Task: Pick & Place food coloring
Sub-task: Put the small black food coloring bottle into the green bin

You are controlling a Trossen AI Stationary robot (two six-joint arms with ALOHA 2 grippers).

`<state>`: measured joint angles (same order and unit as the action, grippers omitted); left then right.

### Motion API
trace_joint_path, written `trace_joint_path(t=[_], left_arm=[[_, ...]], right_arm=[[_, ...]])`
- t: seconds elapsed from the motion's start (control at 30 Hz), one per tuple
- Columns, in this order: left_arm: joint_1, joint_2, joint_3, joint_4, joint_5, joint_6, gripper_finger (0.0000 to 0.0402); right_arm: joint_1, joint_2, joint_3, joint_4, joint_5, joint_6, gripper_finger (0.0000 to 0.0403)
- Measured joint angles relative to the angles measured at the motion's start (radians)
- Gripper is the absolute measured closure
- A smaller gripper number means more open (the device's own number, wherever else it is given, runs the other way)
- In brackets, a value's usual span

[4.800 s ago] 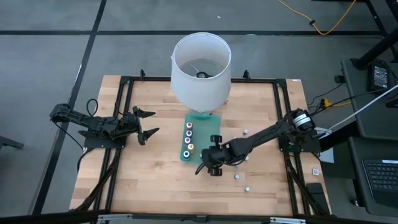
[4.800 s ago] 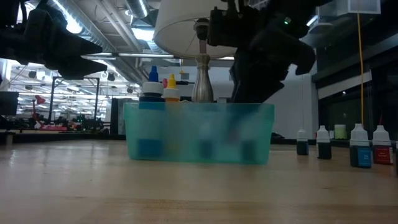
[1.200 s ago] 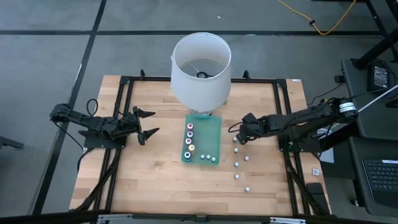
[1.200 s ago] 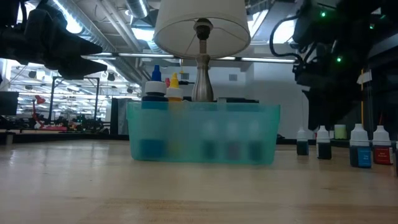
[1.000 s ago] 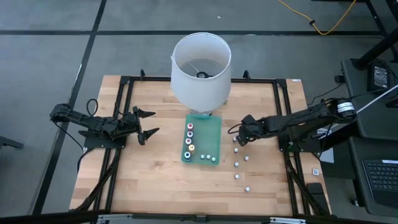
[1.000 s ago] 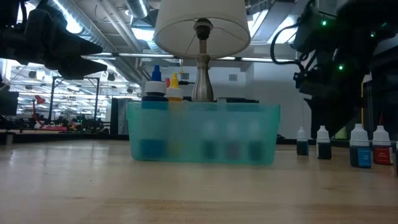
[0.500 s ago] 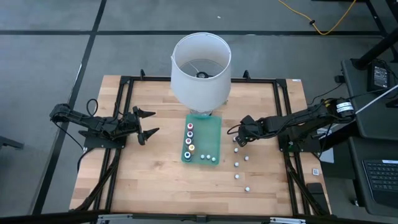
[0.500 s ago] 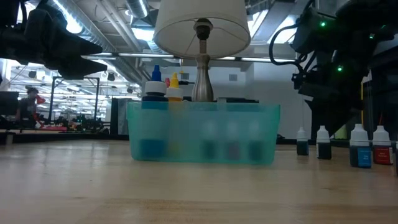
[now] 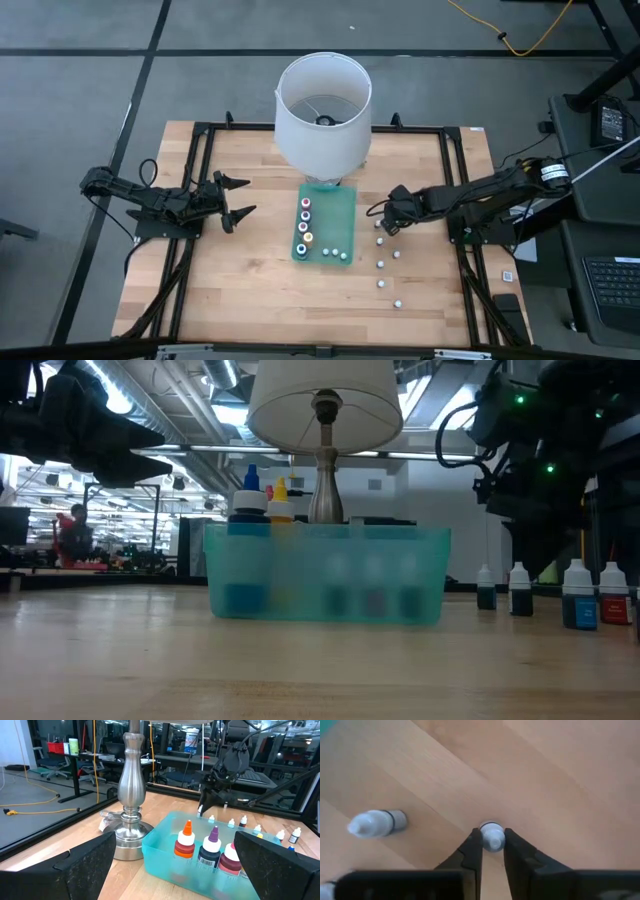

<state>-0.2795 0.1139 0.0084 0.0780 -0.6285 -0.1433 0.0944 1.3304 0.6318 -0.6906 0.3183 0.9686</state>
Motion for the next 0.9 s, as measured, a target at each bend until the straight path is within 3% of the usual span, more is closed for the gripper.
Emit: trace_joint_path(t=[0.3, 0.47, 0.9], left_arm=[[0.0, 0.0, 0.0, 0.0, 0.0, 0.0, 0.0002], [0.0, 0.0, 0.0, 0.0, 0.0, 0.0, 0.0002], [0.0, 0.0, 0.0, 0.0, 0.0, 0.0, 0.0002]], right_arm=[[0.0, 0.0, 0.189, -0.178, 0.055, -0.153, 0.0329], [0.0, 0.024, 0.332, -0.277, 0.054, -0.254, 0.0342], [0.063, 0.285, 0.762, -0.328, 0.027, -0.504, 0.034]])
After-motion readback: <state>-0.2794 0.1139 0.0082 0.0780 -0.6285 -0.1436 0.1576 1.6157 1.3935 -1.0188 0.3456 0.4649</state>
